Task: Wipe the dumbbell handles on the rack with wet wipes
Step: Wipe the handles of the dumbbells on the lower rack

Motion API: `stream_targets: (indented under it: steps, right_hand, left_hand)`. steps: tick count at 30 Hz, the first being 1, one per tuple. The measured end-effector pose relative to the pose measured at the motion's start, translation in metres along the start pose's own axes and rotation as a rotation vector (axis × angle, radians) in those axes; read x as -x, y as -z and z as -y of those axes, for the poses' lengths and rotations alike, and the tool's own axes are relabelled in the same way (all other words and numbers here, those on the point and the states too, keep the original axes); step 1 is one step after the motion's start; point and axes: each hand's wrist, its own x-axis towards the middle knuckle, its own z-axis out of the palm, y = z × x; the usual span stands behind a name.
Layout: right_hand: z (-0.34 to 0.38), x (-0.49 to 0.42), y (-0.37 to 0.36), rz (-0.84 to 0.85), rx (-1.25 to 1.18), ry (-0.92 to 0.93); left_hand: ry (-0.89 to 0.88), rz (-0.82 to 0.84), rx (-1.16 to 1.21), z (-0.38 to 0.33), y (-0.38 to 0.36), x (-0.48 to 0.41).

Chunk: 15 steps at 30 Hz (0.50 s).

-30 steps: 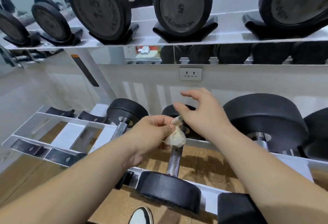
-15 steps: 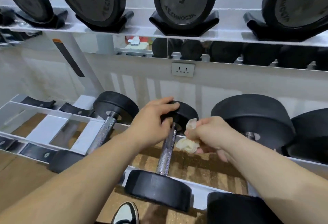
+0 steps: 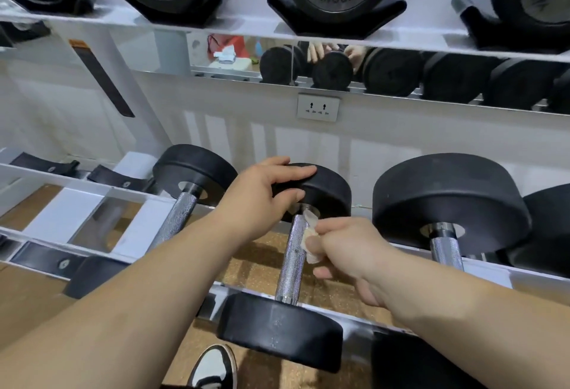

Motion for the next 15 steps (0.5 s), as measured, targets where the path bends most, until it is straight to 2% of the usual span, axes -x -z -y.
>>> stream_targets:
  steps: [4, 6, 10, 15]
  right_hand:
    - [0.004, -0.014, -0.001, -0.163, -0.107, 0.005]
    - [0.005, -0.02, -0.002, -0.19, -0.196, -0.008]
    - [0.002, -0.026, -0.005, -0.111, -0.138, -0.019]
    - [-0.011, -0.001, -0.006, 0.054, 0.114, -0.081]
  left_hand:
    - [-0.037, -0.039, -0.112, 0.009, -0.002, 0.0]
    - [-0.049, -0.035, -0.113, 0.012, -0.004, 0.0]
    - [-0.026, -0.028, -0.073, 0.015, -0.006, 0.001]
    - [-0.011, -0.038, -0.041, 0.014, -0.01, 0.003]
